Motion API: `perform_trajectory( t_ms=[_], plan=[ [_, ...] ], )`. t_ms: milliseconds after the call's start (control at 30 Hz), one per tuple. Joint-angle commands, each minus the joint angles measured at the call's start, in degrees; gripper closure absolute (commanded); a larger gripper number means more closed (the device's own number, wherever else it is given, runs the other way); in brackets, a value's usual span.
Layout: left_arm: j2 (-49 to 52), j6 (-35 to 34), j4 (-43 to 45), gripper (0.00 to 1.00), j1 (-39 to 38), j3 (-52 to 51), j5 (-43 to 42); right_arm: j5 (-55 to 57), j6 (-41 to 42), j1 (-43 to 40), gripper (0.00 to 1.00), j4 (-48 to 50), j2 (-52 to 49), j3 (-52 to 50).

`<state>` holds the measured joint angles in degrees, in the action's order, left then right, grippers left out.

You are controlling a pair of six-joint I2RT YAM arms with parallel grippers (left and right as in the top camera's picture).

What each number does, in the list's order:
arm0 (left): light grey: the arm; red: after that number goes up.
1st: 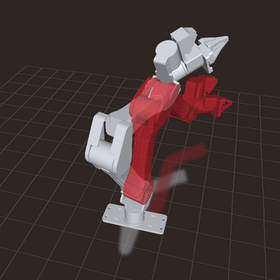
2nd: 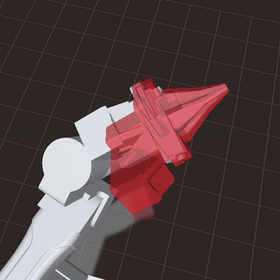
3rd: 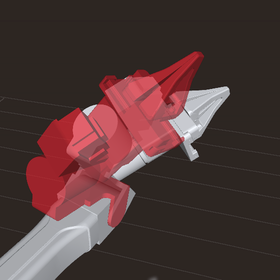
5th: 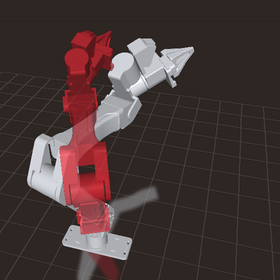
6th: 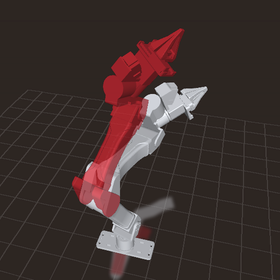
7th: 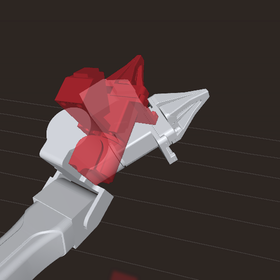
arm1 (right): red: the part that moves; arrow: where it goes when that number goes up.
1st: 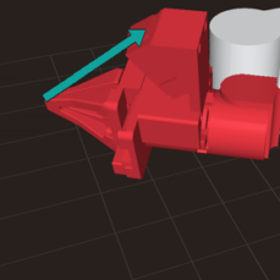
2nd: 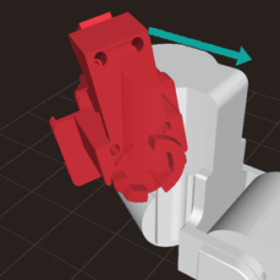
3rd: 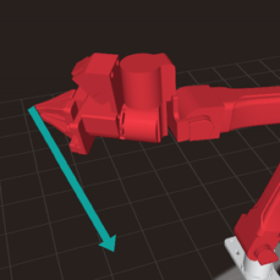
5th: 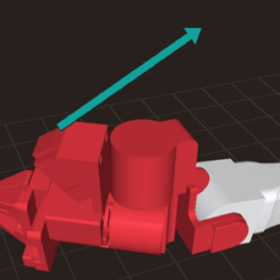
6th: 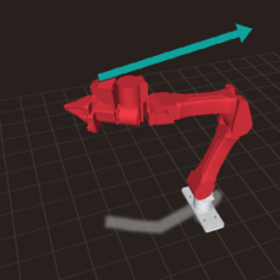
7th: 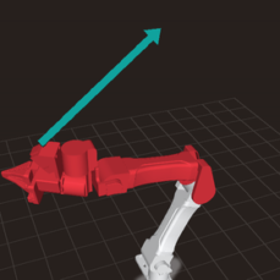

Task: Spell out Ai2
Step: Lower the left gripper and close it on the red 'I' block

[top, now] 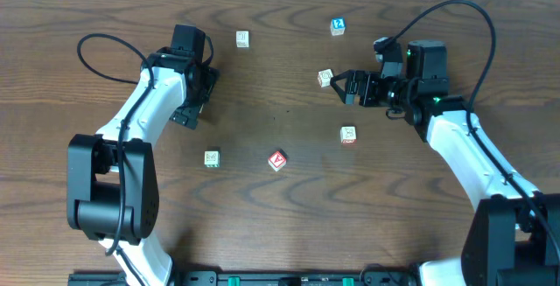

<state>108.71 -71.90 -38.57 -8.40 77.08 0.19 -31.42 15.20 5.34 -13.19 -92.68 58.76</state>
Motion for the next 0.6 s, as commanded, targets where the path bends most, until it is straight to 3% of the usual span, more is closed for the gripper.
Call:
perform_trajectory(
  t_ms=[0, 233, 567],
  plan=[
    [0.7, -2.4, -0.1, 0.04, 0.1, 1.0, 0.6, 0.1, -1.2, -0.8, 0.01, -0.6, -0.2, 0.6],
    [1.6, -7.9, -0.2, 0.04, 0.1, 1.0, 1.7, 0.2, -1.2, -0.8, 0.01, -0.6, -0.2, 0.6],
    [5.5, -8.0, 0.3, 0.04, 0.3, 1.0, 0.3, 0.2, -1.2, -0.8, 0.01, -1.1, -0.2, 0.6]
  ],
)
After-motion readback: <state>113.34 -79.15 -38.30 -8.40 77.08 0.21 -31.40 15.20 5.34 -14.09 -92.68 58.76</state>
